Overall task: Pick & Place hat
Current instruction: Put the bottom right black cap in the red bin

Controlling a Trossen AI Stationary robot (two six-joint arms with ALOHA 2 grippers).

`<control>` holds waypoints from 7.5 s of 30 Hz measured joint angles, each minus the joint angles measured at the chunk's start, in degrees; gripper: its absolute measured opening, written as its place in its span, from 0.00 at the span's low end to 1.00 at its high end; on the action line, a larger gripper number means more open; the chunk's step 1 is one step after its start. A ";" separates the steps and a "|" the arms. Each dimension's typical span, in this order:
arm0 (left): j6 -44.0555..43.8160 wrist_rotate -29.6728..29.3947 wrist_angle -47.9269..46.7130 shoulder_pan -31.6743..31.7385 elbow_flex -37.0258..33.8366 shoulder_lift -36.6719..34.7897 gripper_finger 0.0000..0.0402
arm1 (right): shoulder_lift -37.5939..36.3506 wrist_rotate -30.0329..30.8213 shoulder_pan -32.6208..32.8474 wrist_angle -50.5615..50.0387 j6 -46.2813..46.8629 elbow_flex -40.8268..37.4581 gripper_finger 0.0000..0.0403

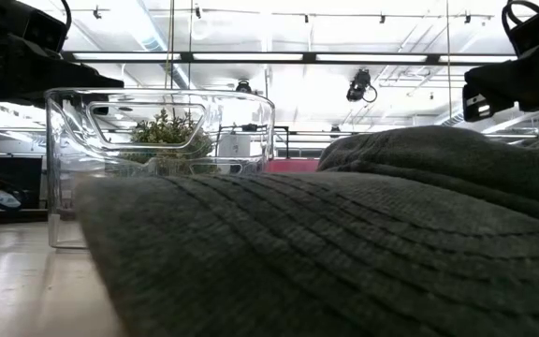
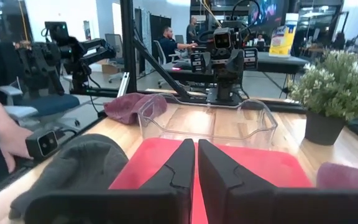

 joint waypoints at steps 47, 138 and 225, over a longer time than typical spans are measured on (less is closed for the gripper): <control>0.00 0.00 -0.02 0.02 0.00 -0.02 0.55 | -0.02 -0.02 0.00 86.52 1.18 0.02 0.07; 0.00 0.00 -0.02 0.00 0.00 -0.02 0.55 | 32.90 -0.59 9.43 -12.62 4.95 56.46 0.07; 0.00 0.00 -0.01 0.00 0.00 -0.02 0.55 | 68.55 31.04 55.70 -67.09 80.95 80.04 0.07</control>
